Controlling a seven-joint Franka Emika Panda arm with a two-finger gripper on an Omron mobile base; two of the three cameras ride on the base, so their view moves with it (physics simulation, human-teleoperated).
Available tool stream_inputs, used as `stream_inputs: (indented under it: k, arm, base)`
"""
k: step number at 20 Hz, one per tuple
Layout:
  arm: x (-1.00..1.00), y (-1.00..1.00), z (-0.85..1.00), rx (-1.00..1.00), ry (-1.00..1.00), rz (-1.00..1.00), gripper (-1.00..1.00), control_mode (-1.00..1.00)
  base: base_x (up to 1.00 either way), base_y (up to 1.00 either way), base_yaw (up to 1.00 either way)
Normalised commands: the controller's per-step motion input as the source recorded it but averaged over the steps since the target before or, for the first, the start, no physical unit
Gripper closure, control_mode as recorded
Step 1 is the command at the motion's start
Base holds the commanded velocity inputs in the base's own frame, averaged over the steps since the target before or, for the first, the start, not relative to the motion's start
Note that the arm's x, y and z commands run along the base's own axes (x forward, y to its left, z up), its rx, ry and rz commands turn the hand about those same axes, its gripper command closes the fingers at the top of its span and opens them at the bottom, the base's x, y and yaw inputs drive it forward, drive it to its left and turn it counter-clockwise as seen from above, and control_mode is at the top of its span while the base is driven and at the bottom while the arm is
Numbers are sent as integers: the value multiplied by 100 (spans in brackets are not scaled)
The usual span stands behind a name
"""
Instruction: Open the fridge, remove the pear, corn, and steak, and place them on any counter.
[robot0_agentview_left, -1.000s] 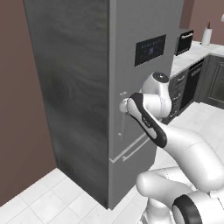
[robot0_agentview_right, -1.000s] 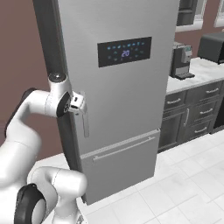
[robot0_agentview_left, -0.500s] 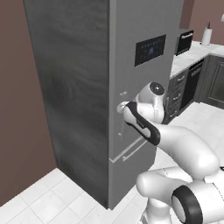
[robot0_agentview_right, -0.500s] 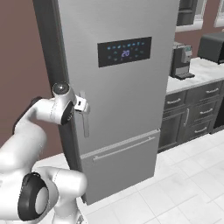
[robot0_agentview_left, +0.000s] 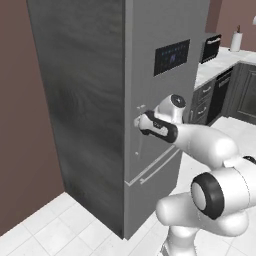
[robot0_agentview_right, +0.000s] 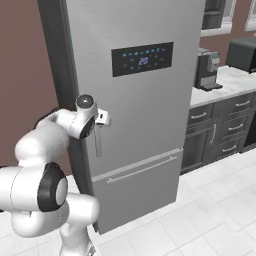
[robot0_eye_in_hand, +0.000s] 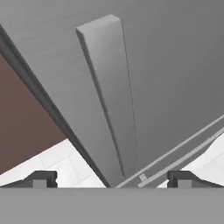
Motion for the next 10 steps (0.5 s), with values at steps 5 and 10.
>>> stream_inputs:
  k: [5,10]
  arm:
    - [44,0,-30,0,5,7,-100,-100]
    - [63,0,-28,3,4,9,-100,-100]
  base:
    - [0,0,0]
    - [0,0,0]
